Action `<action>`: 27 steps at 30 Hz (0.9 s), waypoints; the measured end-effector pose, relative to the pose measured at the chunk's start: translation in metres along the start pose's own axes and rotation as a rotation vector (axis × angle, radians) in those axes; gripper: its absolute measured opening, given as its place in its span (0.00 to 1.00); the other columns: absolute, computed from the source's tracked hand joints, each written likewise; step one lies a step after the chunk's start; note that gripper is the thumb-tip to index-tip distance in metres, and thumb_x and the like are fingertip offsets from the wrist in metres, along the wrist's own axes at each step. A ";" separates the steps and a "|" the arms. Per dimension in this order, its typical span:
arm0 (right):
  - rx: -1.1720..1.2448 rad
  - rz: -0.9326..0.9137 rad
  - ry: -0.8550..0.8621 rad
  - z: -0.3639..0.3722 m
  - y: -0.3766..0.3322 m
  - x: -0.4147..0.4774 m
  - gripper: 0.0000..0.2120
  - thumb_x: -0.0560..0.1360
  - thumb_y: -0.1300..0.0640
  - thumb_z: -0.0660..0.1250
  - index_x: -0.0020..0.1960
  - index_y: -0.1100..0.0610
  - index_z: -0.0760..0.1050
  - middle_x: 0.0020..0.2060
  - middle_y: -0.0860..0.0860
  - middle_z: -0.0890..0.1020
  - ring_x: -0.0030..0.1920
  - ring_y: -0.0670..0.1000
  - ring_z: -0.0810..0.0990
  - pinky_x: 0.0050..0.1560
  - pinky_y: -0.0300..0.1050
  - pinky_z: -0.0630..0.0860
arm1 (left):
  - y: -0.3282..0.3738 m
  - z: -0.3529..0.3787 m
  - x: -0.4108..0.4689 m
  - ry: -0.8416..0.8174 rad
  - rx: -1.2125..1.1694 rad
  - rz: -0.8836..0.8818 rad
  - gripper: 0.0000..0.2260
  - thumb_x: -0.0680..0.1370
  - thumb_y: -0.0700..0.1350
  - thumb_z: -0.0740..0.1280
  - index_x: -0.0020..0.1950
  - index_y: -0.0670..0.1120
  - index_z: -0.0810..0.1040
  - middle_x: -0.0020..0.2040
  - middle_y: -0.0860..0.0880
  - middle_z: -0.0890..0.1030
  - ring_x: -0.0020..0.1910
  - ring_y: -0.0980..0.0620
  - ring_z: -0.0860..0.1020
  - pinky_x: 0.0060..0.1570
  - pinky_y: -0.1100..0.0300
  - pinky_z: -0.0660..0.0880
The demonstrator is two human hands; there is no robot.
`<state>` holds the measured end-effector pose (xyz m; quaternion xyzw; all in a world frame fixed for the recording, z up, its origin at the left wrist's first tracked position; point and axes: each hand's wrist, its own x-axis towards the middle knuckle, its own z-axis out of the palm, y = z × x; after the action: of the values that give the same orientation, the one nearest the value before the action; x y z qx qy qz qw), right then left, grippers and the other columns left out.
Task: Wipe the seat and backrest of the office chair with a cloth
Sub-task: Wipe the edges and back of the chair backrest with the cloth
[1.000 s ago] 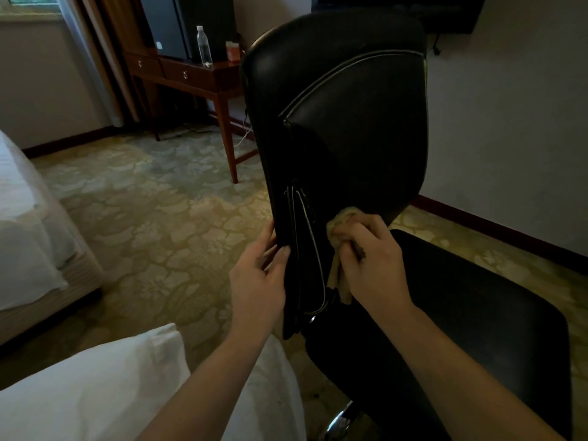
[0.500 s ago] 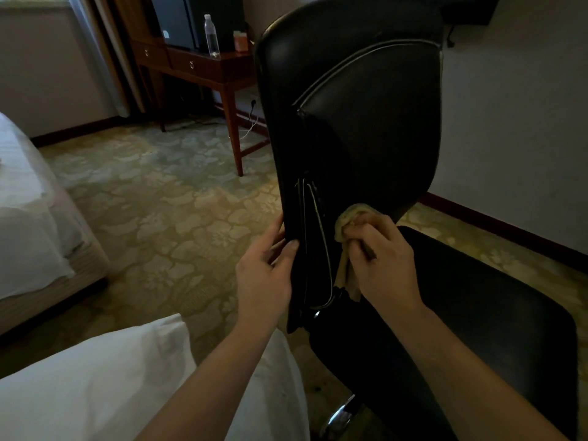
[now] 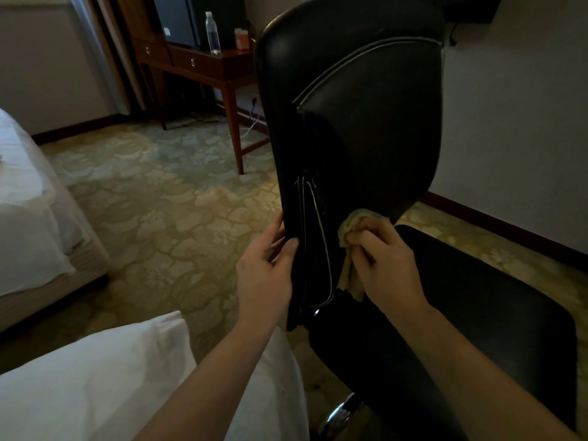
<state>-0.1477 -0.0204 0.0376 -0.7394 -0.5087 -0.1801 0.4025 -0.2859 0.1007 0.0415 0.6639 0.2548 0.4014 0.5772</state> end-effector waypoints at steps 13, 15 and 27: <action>0.017 -0.052 0.154 -0.003 -0.032 0.032 0.07 0.76 0.66 0.66 0.52 0.64 0.81 0.53 0.57 0.79 0.53 0.55 0.79 0.52 0.52 0.79 | 0.005 0.000 -0.001 -0.006 -0.014 0.020 0.23 0.83 0.36 0.66 0.66 0.65 0.73 0.56 0.56 0.85 0.56 0.60 0.83 0.52 0.68 0.78; 0.018 -0.033 0.108 0.003 -0.022 0.012 0.06 0.76 0.65 0.65 0.50 0.64 0.81 0.53 0.57 0.78 0.52 0.56 0.79 0.49 0.54 0.80 | 0.005 0.001 -0.002 0.006 -0.004 0.024 0.23 0.82 0.36 0.66 0.65 0.65 0.73 0.56 0.58 0.85 0.57 0.61 0.83 0.53 0.68 0.78; 0.067 0.005 0.176 -0.006 -0.035 0.034 0.07 0.76 0.66 0.67 0.52 0.62 0.82 0.52 0.55 0.79 0.53 0.50 0.79 0.55 0.44 0.77 | 0.004 0.002 -0.003 0.011 0.025 0.041 0.23 0.83 0.37 0.66 0.65 0.66 0.72 0.57 0.57 0.84 0.56 0.61 0.83 0.53 0.67 0.79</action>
<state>-0.1642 0.0009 0.0790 -0.7080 -0.4752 -0.2266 0.4706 -0.2870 0.0964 0.0443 0.6741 0.2494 0.4133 0.5591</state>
